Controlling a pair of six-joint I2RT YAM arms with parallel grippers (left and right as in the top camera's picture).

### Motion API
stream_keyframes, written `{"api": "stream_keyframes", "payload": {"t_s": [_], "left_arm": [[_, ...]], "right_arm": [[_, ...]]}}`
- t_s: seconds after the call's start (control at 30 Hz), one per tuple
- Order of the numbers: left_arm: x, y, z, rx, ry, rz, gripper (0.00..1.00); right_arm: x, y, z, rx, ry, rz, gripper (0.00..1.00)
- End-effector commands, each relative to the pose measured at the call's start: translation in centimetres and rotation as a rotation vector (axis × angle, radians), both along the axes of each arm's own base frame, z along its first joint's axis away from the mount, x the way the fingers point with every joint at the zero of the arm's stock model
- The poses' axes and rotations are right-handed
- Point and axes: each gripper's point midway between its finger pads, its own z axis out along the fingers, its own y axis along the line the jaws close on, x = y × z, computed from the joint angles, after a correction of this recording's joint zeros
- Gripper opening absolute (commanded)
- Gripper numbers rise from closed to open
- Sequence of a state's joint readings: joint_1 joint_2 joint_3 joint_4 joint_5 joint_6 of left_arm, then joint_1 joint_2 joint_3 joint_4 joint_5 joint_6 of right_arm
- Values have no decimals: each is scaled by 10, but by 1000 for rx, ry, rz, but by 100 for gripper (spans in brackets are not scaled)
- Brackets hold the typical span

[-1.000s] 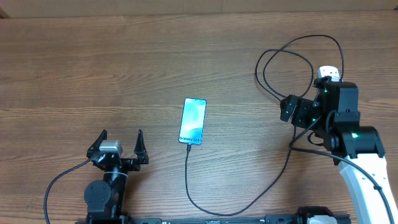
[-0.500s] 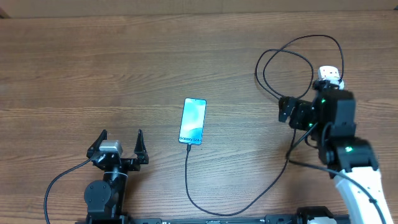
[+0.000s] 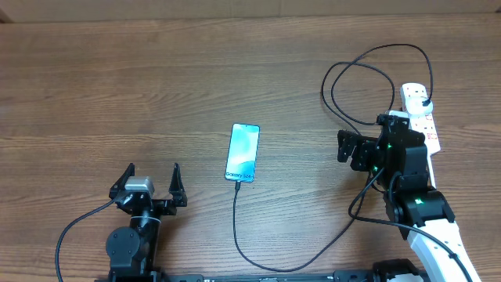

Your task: Plug charger to phone and switch on socket

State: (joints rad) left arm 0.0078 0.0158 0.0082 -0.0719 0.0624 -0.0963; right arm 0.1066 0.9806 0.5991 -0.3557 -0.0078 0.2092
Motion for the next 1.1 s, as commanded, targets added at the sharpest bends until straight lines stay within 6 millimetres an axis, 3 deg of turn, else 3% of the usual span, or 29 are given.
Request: {"api": "stream_keyframes", "payload": {"t_s": [0.0, 0.4, 1.07], "left_arm": [[0, 1, 0, 23, -6, 7, 100], [0, 1, 0, 23, -6, 7, 99], [0, 1, 0, 23, -6, 7, 99]], "right_arm": [[-1, 1, 3, 0, -15, 4, 100], [-15, -1, -29, -9, 53, 4, 100], [-10, 5, -31, 20, -25, 28, 100]]}}
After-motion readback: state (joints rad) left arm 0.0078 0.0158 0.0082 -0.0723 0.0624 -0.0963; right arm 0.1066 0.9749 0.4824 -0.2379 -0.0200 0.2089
